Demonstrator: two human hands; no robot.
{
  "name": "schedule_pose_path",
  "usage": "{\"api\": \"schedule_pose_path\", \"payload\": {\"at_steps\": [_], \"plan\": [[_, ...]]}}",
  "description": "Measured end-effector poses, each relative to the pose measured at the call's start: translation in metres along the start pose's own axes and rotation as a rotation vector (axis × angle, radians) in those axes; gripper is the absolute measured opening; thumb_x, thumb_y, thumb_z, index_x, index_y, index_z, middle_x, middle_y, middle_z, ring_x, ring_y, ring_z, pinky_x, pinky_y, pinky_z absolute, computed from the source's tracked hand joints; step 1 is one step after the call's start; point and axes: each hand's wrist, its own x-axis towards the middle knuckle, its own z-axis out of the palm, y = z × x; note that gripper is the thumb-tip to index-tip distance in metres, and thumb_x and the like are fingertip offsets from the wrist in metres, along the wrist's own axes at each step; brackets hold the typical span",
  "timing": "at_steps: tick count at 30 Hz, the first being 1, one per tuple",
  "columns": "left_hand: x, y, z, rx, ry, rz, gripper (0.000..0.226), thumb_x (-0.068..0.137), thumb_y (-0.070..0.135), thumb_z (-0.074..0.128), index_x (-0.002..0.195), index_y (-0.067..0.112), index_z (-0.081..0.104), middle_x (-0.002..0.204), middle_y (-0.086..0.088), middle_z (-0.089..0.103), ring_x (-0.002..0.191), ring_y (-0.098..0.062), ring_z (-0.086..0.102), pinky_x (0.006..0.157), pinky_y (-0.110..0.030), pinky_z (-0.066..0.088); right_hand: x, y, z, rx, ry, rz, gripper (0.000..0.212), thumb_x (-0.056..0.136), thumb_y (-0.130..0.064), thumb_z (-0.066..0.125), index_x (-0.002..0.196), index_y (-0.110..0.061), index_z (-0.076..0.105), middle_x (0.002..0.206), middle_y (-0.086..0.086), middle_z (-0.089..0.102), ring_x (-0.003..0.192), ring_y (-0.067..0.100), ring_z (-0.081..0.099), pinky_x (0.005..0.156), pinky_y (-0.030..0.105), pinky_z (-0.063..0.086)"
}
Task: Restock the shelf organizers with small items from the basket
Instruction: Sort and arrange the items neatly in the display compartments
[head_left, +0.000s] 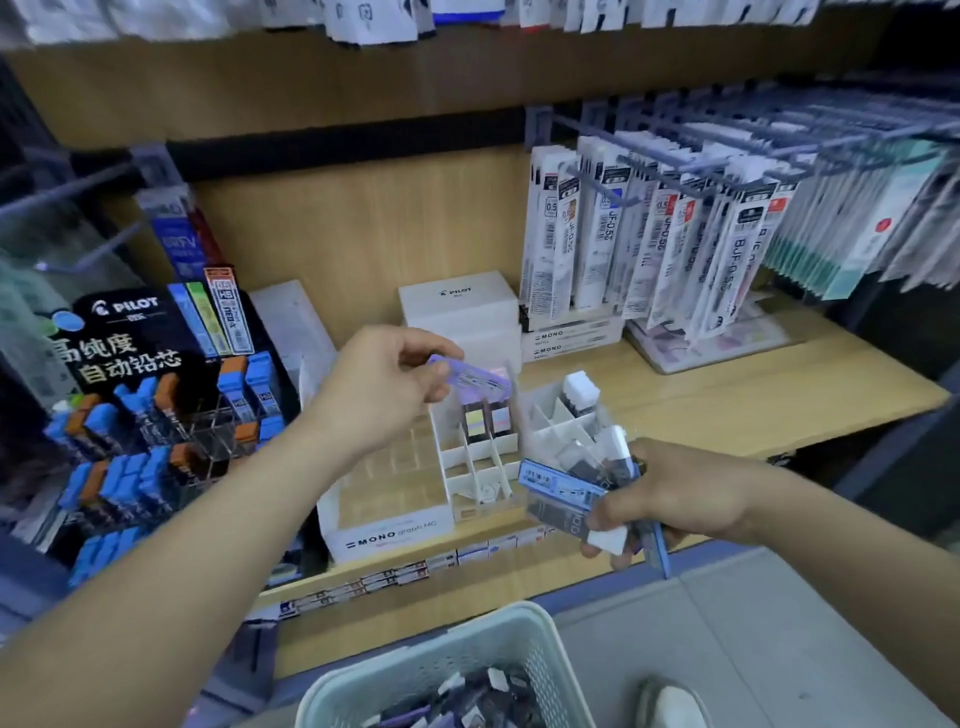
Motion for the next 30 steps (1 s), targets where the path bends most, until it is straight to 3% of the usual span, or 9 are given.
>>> {"api": "schedule_pose_path", "payload": {"at_steps": [2,6,9,12,15,22,28,30], "plan": [[0.017,0.004,0.018,0.053,-0.008,0.059,0.016,0.091,0.007,0.060,0.092,0.020,0.070,0.082,-0.003,0.070,0.061,-0.005,0.066,0.066,-0.018,0.050,-0.006,0.006,-0.016,0.044,0.027,-0.008,0.020,0.090,-0.013,0.061,0.106,-0.002,0.064,0.094,0.009,0.076,0.074,0.018,0.070,0.056,0.025,0.036],[0.040,0.007,0.055,0.212,0.034,0.164,0.013,0.080,0.011,0.073,0.083,0.024,0.070,0.065,0.010,0.065,0.054,0.000,0.059,0.060,-0.016,0.049,-0.007,0.019,-0.036,0.255,0.165,-0.001,0.028,0.089,-0.016,0.063,0.112,0.000,0.063,0.094,0.010,0.076,0.075,0.021,0.069,0.058,0.024,0.044],[0.049,0.004,0.075,0.320,0.044,0.208,0.011,0.081,0.016,0.073,0.091,0.019,0.075,0.078,0.003,0.072,0.071,-0.009,0.063,0.074,-0.023,0.053,-0.004,0.025,-0.040,0.317,0.199,0.013,0.028,0.090,-0.016,0.063,0.115,-0.002,0.061,0.092,0.008,0.076,0.073,0.021,0.069,0.058,0.023,0.046],[0.055,-0.002,0.086,0.434,0.028,0.218,0.013,0.084,0.018,0.070,0.096,0.017,0.076,0.087,-0.001,0.073,0.074,-0.011,0.059,0.076,-0.022,0.047,-0.002,0.028,-0.040,0.309,0.205,0.020,0.029,0.089,-0.018,0.064,0.114,-0.006,0.059,0.091,0.006,0.077,0.073,0.018,0.071,0.054,0.021,0.044],[0.059,-0.010,0.095,0.501,-0.003,0.220,0.014,0.083,0.018,0.071,0.096,0.019,0.074,0.089,0.000,0.073,0.087,-0.016,0.064,0.083,-0.028,0.049,-0.002,0.028,-0.041,0.312,0.206,-0.004,0.025,0.089,-0.018,0.064,0.110,-0.006,0.063,0.091,0.005,0.077,0.076,0.018,0.072,0.060,0.026,0.043],[0.071,-0.019,0.105,0.715,-0.048,0.302,0.012,0.089,0.029,0.063,0.088,0.025,0.075,0.088,0.005,0.068,0.091,-0.015,0.040,0.073,-0.024,0.033,0.003,0.026,-0.036,0.279,0.173,-0.014,0.027,0.089,-0.017,0.064,0.112,-0.002,0.062,0.092,0.007,0.076,0.073,0.016,0.072,0.060,0.027,0.038],[0.076,-0.024,0.109,0.839,-0.041,0.347,0.020,0.091,0.028,0.059,0.107,0.026,0.070,0.103,0.002,0.060,0.104,-0.019,0.043,0.083,-0.026,0.038,0.004,0.025,-0.033,0.303,0.113,-0.042,0.022,0.090,-0.016,0.062,0.110,-0.005,0.063,0.093,0.006,0.077,0.072,0.015,0.071,0.065,0.030,0.039],[0.074,-0.017,0.108,0.764,0.008,0.340,0.018,0.090,0.025,0.061,0.106,0.025,0.070,0.100,0.003,0.062,0.095,-0.015,0.046,0.077,-0.023,0.036,0.003,0.025,-0.032,0.324,0.097,-0.052,0.022,0.091,-0.015,0.061,0.111,-0.006,0.063,0.093,0.006,0.077,0.071,0.015,0.070,0.064,0.029,0.040]]}}
